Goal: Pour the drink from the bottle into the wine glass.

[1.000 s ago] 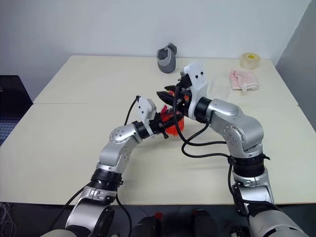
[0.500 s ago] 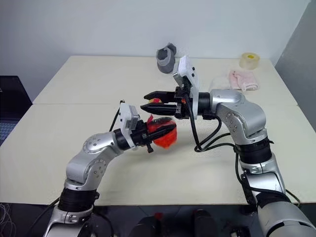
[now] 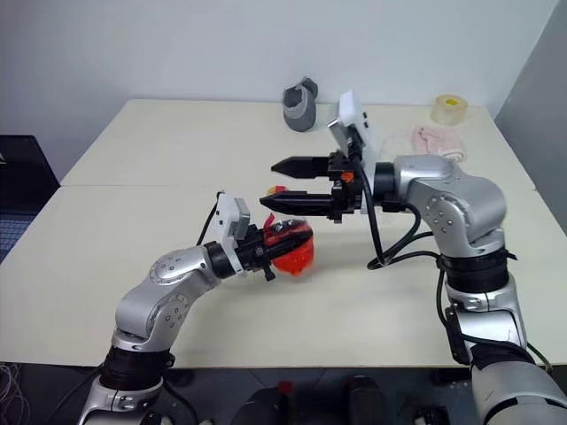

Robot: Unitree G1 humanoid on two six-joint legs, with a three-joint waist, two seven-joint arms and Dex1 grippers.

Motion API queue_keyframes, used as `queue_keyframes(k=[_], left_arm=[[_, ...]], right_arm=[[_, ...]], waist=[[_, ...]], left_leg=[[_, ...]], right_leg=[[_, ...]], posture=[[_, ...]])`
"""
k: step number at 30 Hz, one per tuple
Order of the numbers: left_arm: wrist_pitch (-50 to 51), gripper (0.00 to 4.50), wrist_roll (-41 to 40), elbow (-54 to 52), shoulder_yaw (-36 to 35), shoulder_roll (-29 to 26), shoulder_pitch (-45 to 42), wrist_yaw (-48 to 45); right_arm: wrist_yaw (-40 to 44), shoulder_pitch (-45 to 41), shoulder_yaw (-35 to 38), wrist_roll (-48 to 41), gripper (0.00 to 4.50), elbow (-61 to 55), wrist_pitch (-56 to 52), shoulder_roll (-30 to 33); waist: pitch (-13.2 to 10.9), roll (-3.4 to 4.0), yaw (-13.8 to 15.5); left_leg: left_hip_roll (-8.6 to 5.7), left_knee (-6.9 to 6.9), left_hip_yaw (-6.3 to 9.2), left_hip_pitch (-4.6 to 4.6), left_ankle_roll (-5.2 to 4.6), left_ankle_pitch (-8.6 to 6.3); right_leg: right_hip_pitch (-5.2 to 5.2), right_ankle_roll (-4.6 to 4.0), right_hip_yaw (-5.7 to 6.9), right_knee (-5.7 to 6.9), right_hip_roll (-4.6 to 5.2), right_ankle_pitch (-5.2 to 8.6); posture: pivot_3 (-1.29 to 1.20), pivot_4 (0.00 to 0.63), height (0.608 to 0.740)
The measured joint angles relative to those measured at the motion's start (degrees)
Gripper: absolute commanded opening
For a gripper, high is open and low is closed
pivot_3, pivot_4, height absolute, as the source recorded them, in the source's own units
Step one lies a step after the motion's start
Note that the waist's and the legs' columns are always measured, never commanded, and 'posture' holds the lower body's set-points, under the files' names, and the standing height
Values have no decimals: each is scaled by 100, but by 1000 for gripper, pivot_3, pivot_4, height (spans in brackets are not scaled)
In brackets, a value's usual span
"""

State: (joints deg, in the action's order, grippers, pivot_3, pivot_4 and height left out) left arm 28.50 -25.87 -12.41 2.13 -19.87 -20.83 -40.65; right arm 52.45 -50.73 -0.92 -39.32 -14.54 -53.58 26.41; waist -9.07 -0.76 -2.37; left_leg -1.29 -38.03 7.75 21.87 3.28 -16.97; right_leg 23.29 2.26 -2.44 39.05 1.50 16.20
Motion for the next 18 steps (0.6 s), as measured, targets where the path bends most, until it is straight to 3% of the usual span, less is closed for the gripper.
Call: queue_keyframes(k=[5,12,18], left_arm=[[-503,1033,398,712,-36,135,-414,362],[-1303,1032,905,1800,-13,497,-1098,582],[-1742,1032,1084,2550,39,755,-1607,551]], right_arm=[[-1064,288,227,-14,4500,-453,-323,-144],[-3060,259,295,539,4500,-547,-520,-969],[-3554,45,134,807,4500,-505,-470,-1340]], waist=[[0,0,31],[0,1,44],[0,1,37]], left_leg=[[-1,-1,-4,1,4,2],[-4,-1,-6,2,13,7],[-9,3,-8,5,13,7]], right_leg=[[1,0,-3,0,6,0],[4,0,-3,1,10,0],[9,0,-2,0,9,0]], posture=[[0,150,740],[0,150,740],[0,150,740]])
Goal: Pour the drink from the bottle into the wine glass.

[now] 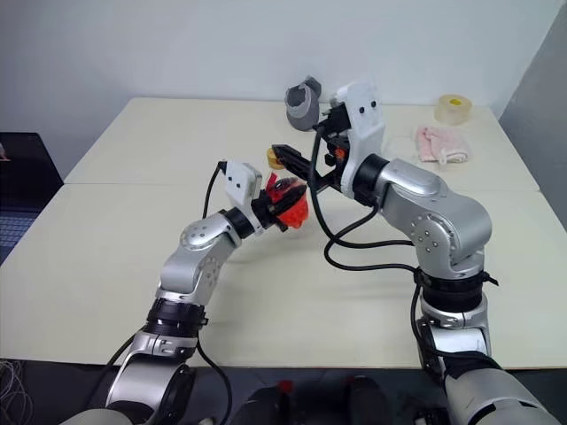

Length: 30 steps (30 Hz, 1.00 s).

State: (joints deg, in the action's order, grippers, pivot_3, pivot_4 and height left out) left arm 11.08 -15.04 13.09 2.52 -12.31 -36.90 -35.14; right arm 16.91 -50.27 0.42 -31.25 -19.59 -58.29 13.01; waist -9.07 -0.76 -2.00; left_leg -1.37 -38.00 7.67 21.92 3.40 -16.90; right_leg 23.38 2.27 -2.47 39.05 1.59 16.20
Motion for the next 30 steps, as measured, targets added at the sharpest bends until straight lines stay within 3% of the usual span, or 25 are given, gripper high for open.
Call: queue_keyframes(k=[8,23,26,30], left_arm=[[-199,1032,84,480,46,144,-213,-89],[-235,1032,89,301,171,235,-121,-263],[-176,1032,89,286,174,238,-93,-287],[-152,1032,89,286,174,248,-94,-289]], right_arm=[[53,1,-230,97,4500,197,25,-73],[66,-50,-306,433,4500,776,471,-210],[76,-50,-334,480,3857,790,502,-217],[144,-49,-389,482,2457,789,505,-217]], waist=[[0,0,-21],[0,0,-90],[0,0,-91],[0,0,-92]], left_leg=[[-1,0,0,0,-1,0],[2,0,2,0,-1,0],[1,0,3,0,-1,0],[2,0,2,0,-1,0]], right_leg=[[0,0,0,1,0,0],[1,0,0,2,-1,0],[1,0,0,2,-1,0],[1,0,0,2,-1,0]], posture=[[0,150,740],[0,150,740],[0,150,740],[0,150,740]])
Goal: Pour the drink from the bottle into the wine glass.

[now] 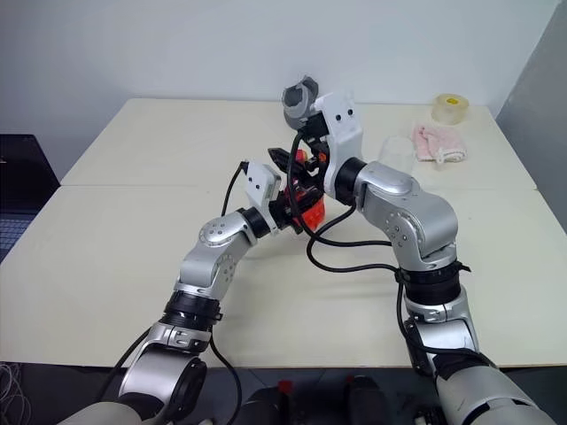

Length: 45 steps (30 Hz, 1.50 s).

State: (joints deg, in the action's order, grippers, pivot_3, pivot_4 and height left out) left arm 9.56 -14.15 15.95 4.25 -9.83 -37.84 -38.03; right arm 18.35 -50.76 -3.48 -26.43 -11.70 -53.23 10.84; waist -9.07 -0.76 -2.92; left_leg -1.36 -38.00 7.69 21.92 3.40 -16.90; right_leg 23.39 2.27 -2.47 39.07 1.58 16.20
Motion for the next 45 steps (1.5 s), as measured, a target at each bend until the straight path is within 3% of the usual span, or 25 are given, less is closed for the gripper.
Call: queue_keyframes(k=[3,13,20,45], left_arm=[[0,1032,-2,0,-6,0,0,-14],[3,1025,0,5,-10,-2,0,-14],[3,1025,0,7,-10,7,-29,-15],[12,1025,0,4,-3,72,5,-24]], right_arm=[[10,0,4,57,1468,0,1,53],[143,0,1,56,1450,-14,15,134],[292,0,-63,43,3735,-15,17,120],[286,0,-97,68,3786,90,133,56]], waist=[[0,0,2],[0,0,-20],[0,0,-21],[0,0,-23]], left_leg=[[0,0,1,1,0,0],[0,0,1,0,0,0],[0,0,1,0,0,0],[1,0,1,0,0,0]], right_leg=[[0,0,0,0,0,0],[0,0,0,0,0,0],[0,0,0,0,0,0],[0,0,0,0,0,0]], posture=[[0,150,740],[0,150,740],[0,150,740],[0,150,740]])
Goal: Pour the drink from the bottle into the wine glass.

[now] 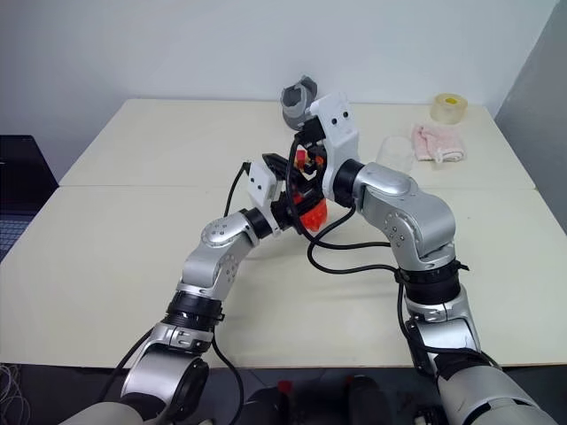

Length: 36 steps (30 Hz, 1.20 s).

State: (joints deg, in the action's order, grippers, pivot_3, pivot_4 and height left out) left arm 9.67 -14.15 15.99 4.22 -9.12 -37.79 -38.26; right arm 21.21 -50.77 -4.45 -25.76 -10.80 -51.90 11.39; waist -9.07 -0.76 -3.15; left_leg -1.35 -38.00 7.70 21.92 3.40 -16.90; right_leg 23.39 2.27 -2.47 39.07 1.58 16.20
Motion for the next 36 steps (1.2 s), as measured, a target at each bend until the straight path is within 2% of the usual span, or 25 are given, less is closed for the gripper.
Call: queue_keyframes(k=[3,8,9,22,27,36], left_arm=[[0,1025,-1,-1,2,11,-1,0],[2,1025,0,-2,12,35,3,-12],[7,1024,0,-2,14,37,3,-10],[68,1023,-37,-40,12,37,5,-33],[381,1007,-300,-741,-1,-205,290,-381],[1346,1007,-1019,-3070,8,-1129,1663,-773]], right_arm=[[-2,0,1,-1,3145,20,0,-13],[-11,1,21,162,1434,98,33,90],[-7,2,15,178,1204,98,33,94],[124,3,27,197,1213,101,64,132],[1128,-58,40,-54,1213,220,372,434],[3708,-403,-382,-715,1213,659,666,1139]], waist=[[0,0,0],[0,0,2],[0,0,1],[0,0,0],[0,0,-18],[-5,7,-10]], left_leg=[[0,0,0,0,0,0],[-1,0,-1,0,0,0],[-1,0,-1,0,0,0],[-1,0,0,0,0,0],[0,2,-4,-2,-1,-1],[10,3,1,-3,-11,-6]], right_leg=[[0,0,0,0,0,0],[0,0,0,0,0,0],[0,0,0,0,0,0],[0,0,0,0,0,0],[0,0,-2,-1,-2,0],[-3,0,-2,-3,1,0]], posture=[[0,150,740],[0,150,740],[0,150,740],[0,150,740],[0,150,740],[0,150,740]])
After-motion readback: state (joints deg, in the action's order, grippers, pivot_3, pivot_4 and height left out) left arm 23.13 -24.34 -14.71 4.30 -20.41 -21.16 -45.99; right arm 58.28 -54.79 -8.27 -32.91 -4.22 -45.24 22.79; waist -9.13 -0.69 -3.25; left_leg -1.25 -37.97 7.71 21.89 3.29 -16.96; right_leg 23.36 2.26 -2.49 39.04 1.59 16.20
